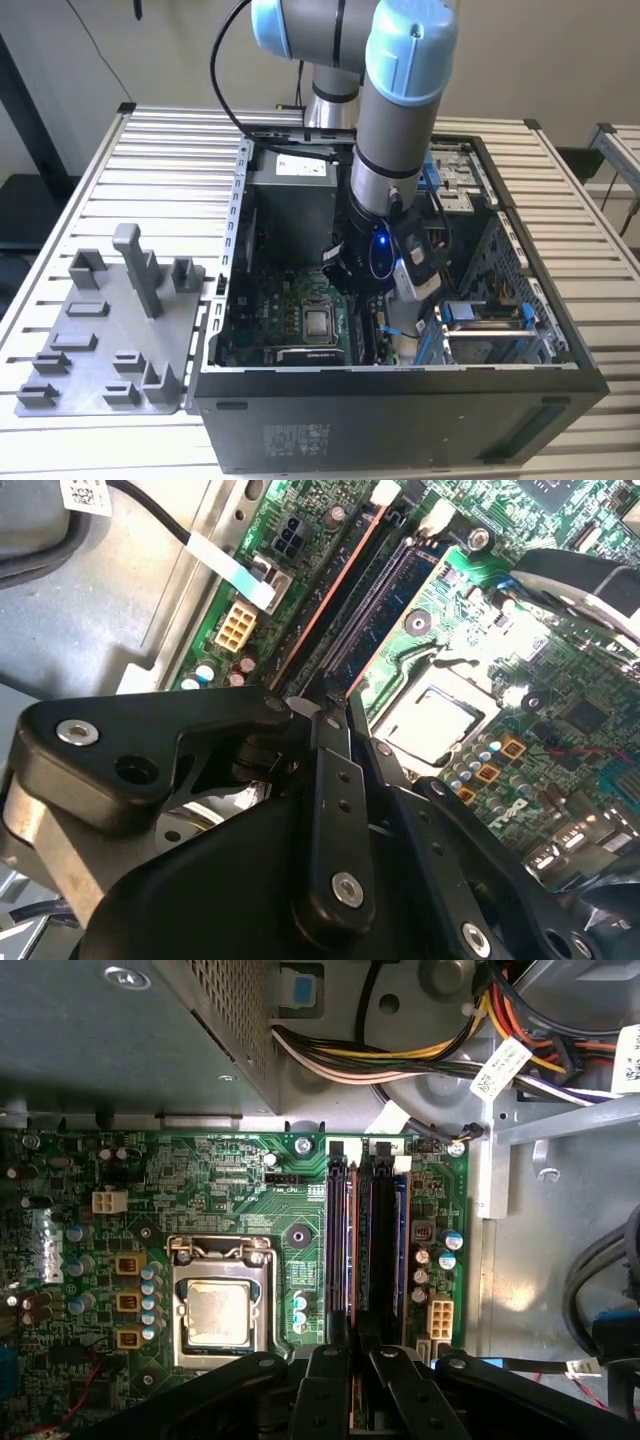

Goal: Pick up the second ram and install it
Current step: 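Insert the second ram into the second slot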

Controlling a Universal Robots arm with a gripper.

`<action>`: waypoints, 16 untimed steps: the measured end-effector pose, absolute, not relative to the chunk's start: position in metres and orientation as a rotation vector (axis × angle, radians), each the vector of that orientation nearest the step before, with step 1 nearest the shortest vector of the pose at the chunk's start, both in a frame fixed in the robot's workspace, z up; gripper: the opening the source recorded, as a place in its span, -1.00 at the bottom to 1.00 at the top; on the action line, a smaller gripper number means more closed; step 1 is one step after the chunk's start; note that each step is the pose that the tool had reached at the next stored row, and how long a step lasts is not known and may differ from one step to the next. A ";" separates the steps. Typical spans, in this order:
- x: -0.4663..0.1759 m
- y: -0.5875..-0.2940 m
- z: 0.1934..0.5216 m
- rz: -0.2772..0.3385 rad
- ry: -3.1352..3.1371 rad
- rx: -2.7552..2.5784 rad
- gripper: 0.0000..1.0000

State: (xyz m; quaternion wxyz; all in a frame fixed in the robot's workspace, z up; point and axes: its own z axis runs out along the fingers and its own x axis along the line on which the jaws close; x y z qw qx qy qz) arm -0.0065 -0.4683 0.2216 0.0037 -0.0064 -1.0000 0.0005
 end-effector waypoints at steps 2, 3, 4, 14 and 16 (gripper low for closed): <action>-0.006 -0.468 0.222 0.001 -3.134 -0.020 -0.72; -0.006 -0.468 0.222 0.001 -3.134 -0.020 -0.72; -0.006 -0.468 0.222 0.002 -3.134 -0.020 -0.72; -0.006 -0.470 0.221 -0.004 -3.134 -0.045 -0.72; -0.006 -0.470 0.221 -0.004 -3.134 -0.050 -0.72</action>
